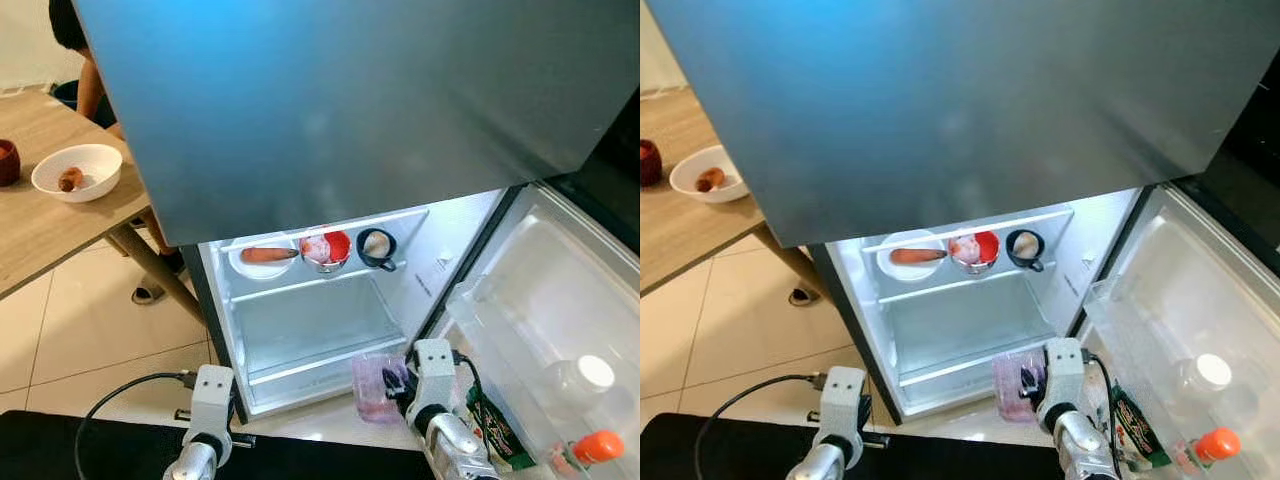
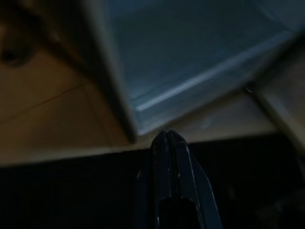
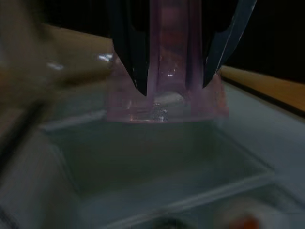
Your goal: Restocking fridge
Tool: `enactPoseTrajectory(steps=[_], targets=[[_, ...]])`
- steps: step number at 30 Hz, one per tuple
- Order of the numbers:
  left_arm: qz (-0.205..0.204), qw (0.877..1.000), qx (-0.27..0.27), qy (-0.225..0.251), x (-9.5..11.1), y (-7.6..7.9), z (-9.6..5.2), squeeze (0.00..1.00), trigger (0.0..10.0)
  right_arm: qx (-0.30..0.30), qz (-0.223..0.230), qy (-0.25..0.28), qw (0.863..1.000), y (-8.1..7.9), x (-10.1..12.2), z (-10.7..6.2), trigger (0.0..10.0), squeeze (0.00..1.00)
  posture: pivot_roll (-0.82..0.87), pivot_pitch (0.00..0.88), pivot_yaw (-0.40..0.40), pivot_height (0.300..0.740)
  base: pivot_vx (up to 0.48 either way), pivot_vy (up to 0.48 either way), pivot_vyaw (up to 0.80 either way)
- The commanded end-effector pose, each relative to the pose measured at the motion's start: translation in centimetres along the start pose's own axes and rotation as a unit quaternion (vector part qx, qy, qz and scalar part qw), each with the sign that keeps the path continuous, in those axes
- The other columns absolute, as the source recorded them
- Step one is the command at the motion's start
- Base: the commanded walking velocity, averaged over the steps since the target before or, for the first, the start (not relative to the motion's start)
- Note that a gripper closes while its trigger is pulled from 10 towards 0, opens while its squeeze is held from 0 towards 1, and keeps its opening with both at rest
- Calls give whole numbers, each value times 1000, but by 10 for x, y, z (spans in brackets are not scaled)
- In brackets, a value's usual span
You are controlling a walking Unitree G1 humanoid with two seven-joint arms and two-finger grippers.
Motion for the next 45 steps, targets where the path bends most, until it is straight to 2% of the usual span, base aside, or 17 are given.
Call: enactPoseTrajectory(steps=[1, 3, 9, 11, 14, 17, 20, 23, 24, 26, 29, 33, 36, 38, 39, 41, 45], targets=[[47, 997, -52, -23, -9, 10, -4, 0, 10000, 51, 29, 30, 998, -10, 7, -2, 10000, 0, -117, 81, -7, 740, 0, 0, 0], [81, 993, -86, -29, -10, 18, -5, 0, 10000, 87, 33, 52, 994, -15, 14, -6, 10000, 0, -117, 83, -6, 740, 0, 0, 0], [84, 993, -80, -36, -9, 12, -4, 0, 10000, 118, 87, 101, 984, -9, 31, -15, 10000, 0, -120, 86, -2, 740, 0, 0, 0], [92, 991, -75, -63, -18, 9, -5, 0, 10000, 139, 107, 129, 976, -11, 44, -18, 10000, 0, -126, 87, 3, 740, 0, 0, 0], [94, 990, -75, -75, -22, 8, -5, 0, 10000, 151, 117, 143, 971, -13, 50, -20, 10000, 0, -126, 87, 3, 740, 0, 0, 0], [121, 983, -78, -117, -35, 10, -7, 0, 10000, 201, 135, 184, 953, -26, 73, -26, 10000, 0, -129, 91, 3, 740, 0, 0, 0], [138, 979, -77, -130, -39, 10, -7, 0, 10000, 223, 144, 197, 944, -32, 82, -28, 10000, 0, -129, 91, 3, 740, 0, 0, 0], [147, 979, -87, -114, -29, 21, 1, 0, 10000, 288, 155, 217, 920, -57, 104, -34, 10000, 0, -136, 97, 1, 740, 0, 0, 0], [147, 979, -87, -114, -29, 21, 1, 0, 10000, 288, 155, 217, 920, -57, 104, -34, 10000, 0, -136, 97, 1, 740, 0, 0, 0], [155, 977, -98, -106, -25, 29, 4, 0, 10000, 313, 149, 214, 913, -67, 107, -36, 10000, 0, -139, 99, 0, 740, 0, 0, 0], [174, 975, -115, -79, -7, 42, 14, 0, 10000, 350, 142, 199, 904, -83, 106, -41, 10000, 0, -143, 102, -1, 740, 0, 0, 0], [172, 976, -116, -66, 1, 45, 17, 0, 10000, 357, 140, 194, 903, -87, 105, -44, 10000, 0, -142, 104, -2, 740, 0, 0, 0], [155, 981, -112, -30, 24, 49, 25, 0, 10000, 385, 126, 166, 899, -98, 95, -53, 10000, 0, -143, 107, -1, 740, 0, 0, 0], [147, 982, -115, -19, 30, 51, 27, 0, 10000, 388, 122, 157, 900, -100, 91, -55, 10000, 0, -145, 107, 2, 740, 0, 0, 0], [147, 982, -115, -19, 30, 51, 27, 0, 10000, 388, 122, 157, 900, -100, 91, -55, 10000, 0, -145, 107, 2, 740, 0, 0, 0], [132, 982, -134, 5, 43, 59, 29, 0, 10000, 374, 121, 147, 908, -97, 85, -56, 10000, 0, -145, 109, 5, 740, 0, 0, 0], [140, 980, -141, 5, 43, 62, 29, 0, 10000, 362, 129, 151, 911, -93, 86, -56, 10000, 0, -146, 108, 8, 740, 0, 0, 0]])
Point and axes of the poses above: a point about 5 cm out from each wrist's last joint towards the gripper, its own z axis pointing out of the wrist towards the gripper, its own x axis along the axis of the wrist's last joint, y = z × x, the point moved 6 cm from there along z, pointing out of the wrist towards the gripper, and after that the axes turned 11 degrees about -z, right-handed, at the moved point
